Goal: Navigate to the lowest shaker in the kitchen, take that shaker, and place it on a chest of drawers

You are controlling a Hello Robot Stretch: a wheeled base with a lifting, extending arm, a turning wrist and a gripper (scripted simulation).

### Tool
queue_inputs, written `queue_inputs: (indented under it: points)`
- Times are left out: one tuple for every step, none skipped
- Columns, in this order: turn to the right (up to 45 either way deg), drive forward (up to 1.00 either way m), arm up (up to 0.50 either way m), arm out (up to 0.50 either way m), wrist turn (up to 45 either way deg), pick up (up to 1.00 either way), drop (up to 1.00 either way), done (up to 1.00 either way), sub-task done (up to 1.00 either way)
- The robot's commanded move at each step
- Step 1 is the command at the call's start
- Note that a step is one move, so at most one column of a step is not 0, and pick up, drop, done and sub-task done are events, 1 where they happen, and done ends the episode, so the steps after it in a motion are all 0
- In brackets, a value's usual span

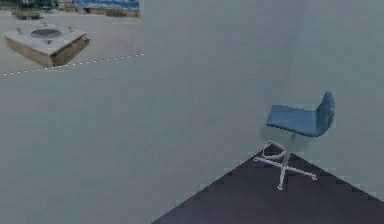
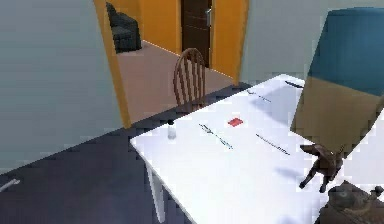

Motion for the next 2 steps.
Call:
queue_inputs:
  points:
    - [-3.0, 0.00, 0.00, 0.00, 0.0, 0.00, 0.00, 0.00, 0.00]
    - [45.0, 0.00, 0.00, 0.00, 0.0, 0.00, 0.00, 0.00, 0.00]
